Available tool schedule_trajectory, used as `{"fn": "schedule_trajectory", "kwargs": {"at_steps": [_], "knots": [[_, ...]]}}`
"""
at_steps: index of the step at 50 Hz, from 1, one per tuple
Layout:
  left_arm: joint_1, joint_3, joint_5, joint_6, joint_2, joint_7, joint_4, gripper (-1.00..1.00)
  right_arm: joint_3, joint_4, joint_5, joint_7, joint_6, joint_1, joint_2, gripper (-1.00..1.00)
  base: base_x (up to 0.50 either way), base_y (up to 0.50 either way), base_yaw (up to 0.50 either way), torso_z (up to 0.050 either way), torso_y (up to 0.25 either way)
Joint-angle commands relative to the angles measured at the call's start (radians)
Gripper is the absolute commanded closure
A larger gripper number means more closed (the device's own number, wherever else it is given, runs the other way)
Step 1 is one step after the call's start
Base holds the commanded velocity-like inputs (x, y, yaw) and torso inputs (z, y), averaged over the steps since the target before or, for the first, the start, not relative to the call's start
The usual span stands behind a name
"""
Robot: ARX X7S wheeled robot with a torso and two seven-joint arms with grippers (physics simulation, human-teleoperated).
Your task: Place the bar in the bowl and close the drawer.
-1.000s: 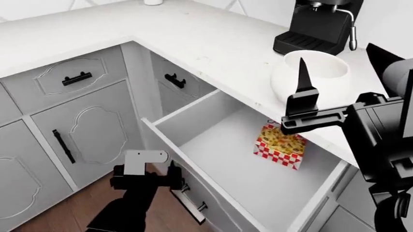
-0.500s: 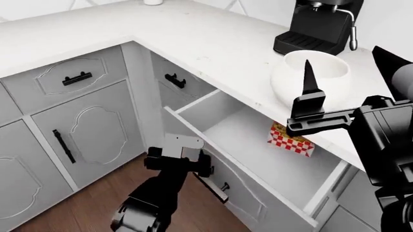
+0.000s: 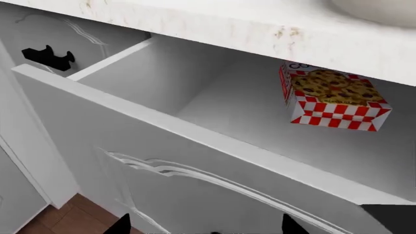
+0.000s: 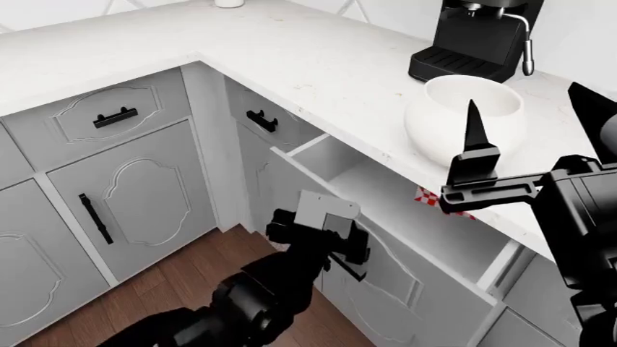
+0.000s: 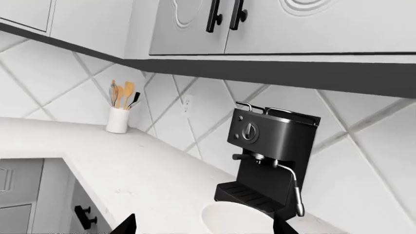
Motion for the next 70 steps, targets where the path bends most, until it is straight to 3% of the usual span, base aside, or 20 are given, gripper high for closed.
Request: {"fn": "schedule_trajectory", "kwargs": {"at_steps": [1, 4, 11, 16, 23, 28, 35, 42, 59, 70], "knots": [[-0.08, 0.188, -0.198, 0.099, -0.038, -0.046, 0.067, -1.0, 0.01, -0.007, -0.029, -0.019, -0.021, -0.043, 0.003, -1.0, 0.0, 0.0, 0.0, 0.0, 0.0], [-0.093, 0.189, -0.197, 0.089, -0.146, -0.107, 0.23, -1.0, -0.003, -0.009, -0.038, -0.015, -0.018, -0.04, -0.004, -1.0, 0.0, 0.0, 0.0, 0.0, 0.003], [-0.075, 0.21, -0.177, 0.095, -0.49, -0.246, 0.704, -1.0, -0.068, -0.004, -0.065, -0.027, 0.0, -0.01, -0.03, -1.0, 0.0, 0.0, 0.0, 0.0, 0.0], [-0.039, 0.204, -0.127, 0.142, -0.723, -0.421, 0.953, -1.0, -0.12, -0.036, -0.034, -0.087, -0.006, 0.023, -0.058, -1.0, 0.0, 0.0, 0.0, 0.0, 0.0], [-0.013, 0.158, -0.073, 0.24, -0.924, -0.544, 1.136, -1.0, -0.214, -0.071, -0.019, -0.132, -0.009, 0.024, -0.14, -1.0, 0.0, 0.0, 0.0, 0.0, 0.0], [-0.025, 0.125, -0.044, 0.273, -1.02, -0.613, 1.201, -1.0, -0.35, -0.09, -0.21, -0.269, -0.049, -0.08, -0.209, -1.0, 0.0, 0.0, 0.0, 0.0, 0.0], [-0.021, 0.098, -0.035, 0.316, -1.077, -0.645, 1.22, -1.0, -0.56, 0.03, -0.542, -0.462, -0.223, -0.247, -0.234, -1.0, 0.0, 0.0, 0.0, 0.0, 0.0], [-0.006, 0.092, -0.031, 0.34, -1.087, -0.649, 1.209, -1.0, -0.649, 0.196, -0.685, -0.563, -0.378, -0.34, -0.255, -1.0, 0.0, 0.0, 0.0, 0.0, 0.0], [0.025, 0.092, -0.026, 0.366, -1.081, -0.642, 1.188, -1.0, -0.725, 0.467, -0.784, -0.674, -0.549, -0.439, -0.295, -1.0, 0.0, 0.0, 0.0, 0.0, 0.0], [0.038, 0.091, -0.027, 0.376, -1.08, -0.637, 1.183, -1.0, -0.704, 0.636, -0.784, -0.708, -0.596, -0.439, -0.322, -1.0, 0.0, 0.0, 0.0, 0.0, 0.0]]}}
